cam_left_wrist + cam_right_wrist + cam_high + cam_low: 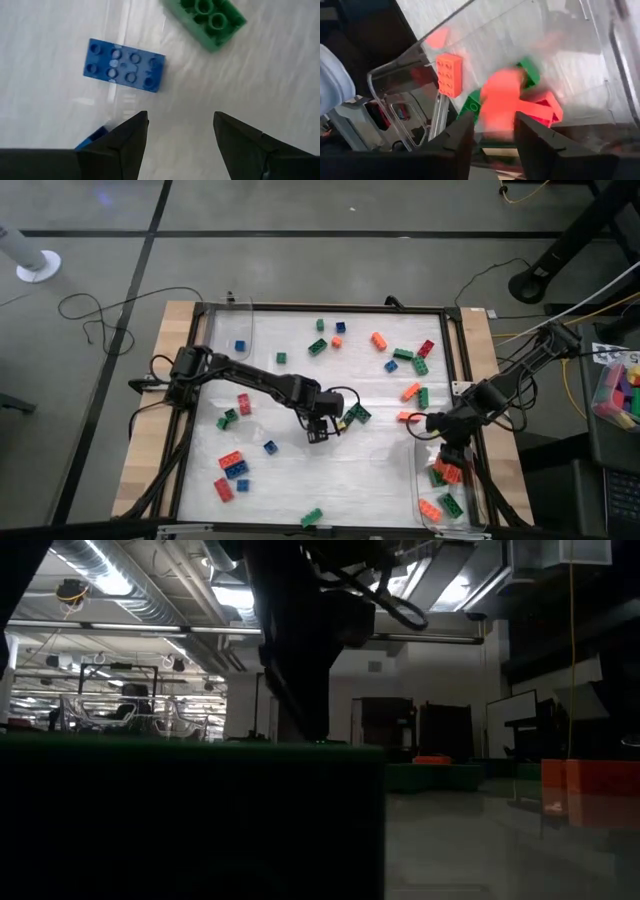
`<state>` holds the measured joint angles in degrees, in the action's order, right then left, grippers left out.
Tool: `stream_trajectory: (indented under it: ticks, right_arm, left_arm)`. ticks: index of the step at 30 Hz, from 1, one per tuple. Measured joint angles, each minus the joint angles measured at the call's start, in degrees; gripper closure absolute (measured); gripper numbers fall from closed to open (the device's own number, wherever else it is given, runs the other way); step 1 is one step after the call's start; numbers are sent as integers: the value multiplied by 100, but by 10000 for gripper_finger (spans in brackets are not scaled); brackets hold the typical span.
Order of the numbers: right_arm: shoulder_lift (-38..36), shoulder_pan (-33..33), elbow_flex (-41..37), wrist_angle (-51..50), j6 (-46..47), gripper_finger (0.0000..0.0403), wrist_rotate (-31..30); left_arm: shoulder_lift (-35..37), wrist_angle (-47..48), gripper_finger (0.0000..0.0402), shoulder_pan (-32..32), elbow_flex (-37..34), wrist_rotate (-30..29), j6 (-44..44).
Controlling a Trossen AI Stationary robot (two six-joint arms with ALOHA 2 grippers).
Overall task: Sort blocks by size
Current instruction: Put the 8 stud orange game piece into the bottom transparent bin, then put the 4 stud blue game piece into the top transparent bin
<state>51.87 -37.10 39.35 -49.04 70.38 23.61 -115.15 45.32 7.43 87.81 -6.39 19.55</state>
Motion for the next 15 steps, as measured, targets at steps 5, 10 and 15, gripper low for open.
stream_trajectory:
  ticks: [5, 10, 15]
  right_arm:
    - [53, 0, 0, 88, 52, 242, -5]
    - [62, 1, 0, 101, 35, 234, -127]
    - [66, 0, 0, 112, 1, 239, -309]
  left_arm:
    - [18, 214, 188, -66, 2, 0, 73]
    - [197, 547, 188, -110, 11, -20, 109]
    - [321, 878, 188, -163, -11, -658, 597]
